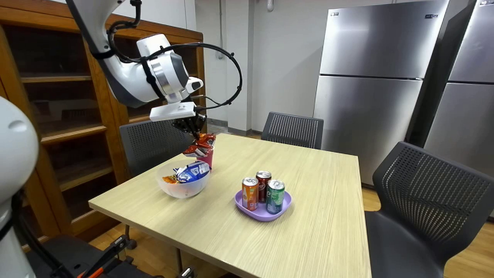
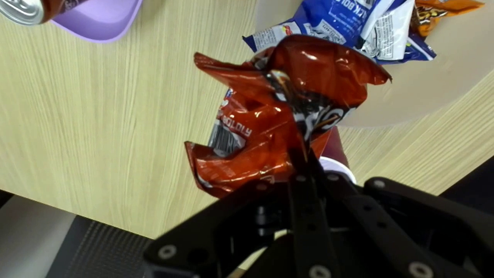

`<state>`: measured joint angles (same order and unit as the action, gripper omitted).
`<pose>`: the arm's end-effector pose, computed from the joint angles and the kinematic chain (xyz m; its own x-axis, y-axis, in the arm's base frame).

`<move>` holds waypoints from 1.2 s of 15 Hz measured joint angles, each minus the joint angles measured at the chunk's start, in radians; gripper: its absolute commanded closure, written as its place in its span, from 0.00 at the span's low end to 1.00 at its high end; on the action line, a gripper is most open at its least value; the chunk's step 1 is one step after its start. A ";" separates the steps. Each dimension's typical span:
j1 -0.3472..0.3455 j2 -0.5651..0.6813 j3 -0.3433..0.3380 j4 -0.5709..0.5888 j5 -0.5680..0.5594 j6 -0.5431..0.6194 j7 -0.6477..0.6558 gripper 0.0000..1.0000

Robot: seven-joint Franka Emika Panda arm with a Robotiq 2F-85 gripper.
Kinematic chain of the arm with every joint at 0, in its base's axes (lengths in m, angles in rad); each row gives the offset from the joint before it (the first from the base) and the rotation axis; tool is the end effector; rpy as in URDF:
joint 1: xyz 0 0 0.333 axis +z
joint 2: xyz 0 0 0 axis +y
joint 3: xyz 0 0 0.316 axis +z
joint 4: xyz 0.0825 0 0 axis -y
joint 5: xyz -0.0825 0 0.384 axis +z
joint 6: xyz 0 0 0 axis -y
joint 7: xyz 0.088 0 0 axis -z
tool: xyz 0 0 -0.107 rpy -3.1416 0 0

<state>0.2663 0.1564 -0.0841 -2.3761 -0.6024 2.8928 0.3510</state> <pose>0.5148 0.1288 0.2894 0.8486 0.3982 0.3483 0.3347 -0.9140 0.2294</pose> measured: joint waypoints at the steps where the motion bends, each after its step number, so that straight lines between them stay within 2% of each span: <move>1: 0.001 0.000 0.007 -0.005 0.000 0.008 -0.022 1.00; 10: 0.000 0.013 0.072 -0.043 0.020 0.077 -0.221 1.00; 18: -0.028 0.065 0.157 -0.084 0.146 0.114 -0.440 1.00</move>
<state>0.2388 0.2216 0.0730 -2.4602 -0.4565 3.0071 -0.0894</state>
